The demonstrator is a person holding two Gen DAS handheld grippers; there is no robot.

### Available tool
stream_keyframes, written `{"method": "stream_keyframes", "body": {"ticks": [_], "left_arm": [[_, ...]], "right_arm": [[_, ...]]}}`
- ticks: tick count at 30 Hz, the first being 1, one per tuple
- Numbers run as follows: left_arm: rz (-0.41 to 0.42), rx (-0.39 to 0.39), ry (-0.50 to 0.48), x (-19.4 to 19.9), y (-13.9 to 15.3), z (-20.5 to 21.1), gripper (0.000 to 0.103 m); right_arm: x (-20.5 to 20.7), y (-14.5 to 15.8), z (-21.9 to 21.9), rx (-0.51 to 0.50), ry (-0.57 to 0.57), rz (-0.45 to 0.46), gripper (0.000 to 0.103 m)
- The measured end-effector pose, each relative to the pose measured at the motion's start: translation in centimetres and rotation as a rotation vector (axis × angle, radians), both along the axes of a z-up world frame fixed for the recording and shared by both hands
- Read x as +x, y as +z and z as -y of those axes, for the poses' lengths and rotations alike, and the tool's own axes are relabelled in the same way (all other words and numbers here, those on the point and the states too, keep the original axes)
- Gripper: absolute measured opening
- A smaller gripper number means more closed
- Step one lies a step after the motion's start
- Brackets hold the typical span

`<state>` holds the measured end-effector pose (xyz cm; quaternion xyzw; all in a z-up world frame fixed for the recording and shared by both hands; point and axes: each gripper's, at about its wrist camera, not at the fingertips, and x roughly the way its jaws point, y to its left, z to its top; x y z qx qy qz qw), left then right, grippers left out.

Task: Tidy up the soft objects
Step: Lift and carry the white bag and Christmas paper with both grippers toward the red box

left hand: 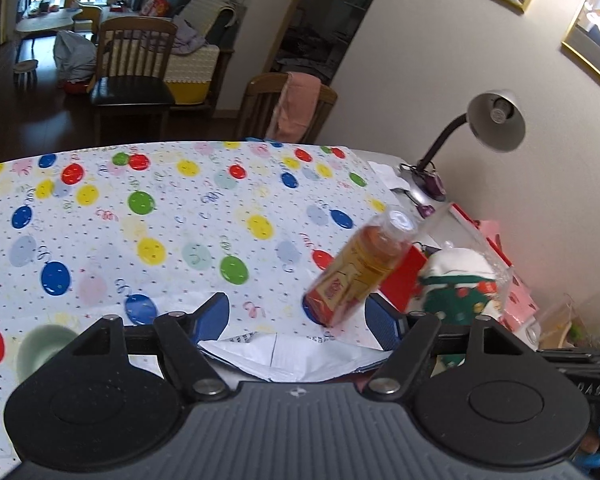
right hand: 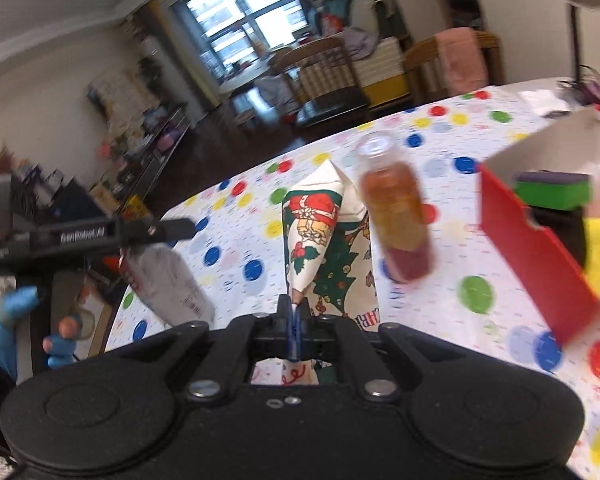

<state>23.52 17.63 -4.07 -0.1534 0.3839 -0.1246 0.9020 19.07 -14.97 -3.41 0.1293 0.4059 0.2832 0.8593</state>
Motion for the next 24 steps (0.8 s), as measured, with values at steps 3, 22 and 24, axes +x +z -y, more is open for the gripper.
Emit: {"method": "stream_keyframes", "body": {"ticks": [3, 22, 24], "left_arm": [[0.01, -0.009, -0.018, 0.1, 0.9, 1.0, 0.075], [0.132, 0.012, -0.181, 4.4, 8.4, 13.4, 0.075], [0.137, 0.025, -0.195, 5.5, 8.9, 15.1, 0.075]], "right_arm": [[-0.2, 0.6, 2.1, 0.008, -0.038, -0.002, 0.001], [2.1, 8.0, 15.1, -0.013, -0.165, 0.118, 0.001], [3.1, 8.6, 16.5, -0.005, -0.187, 0.141, 0.001]]}}
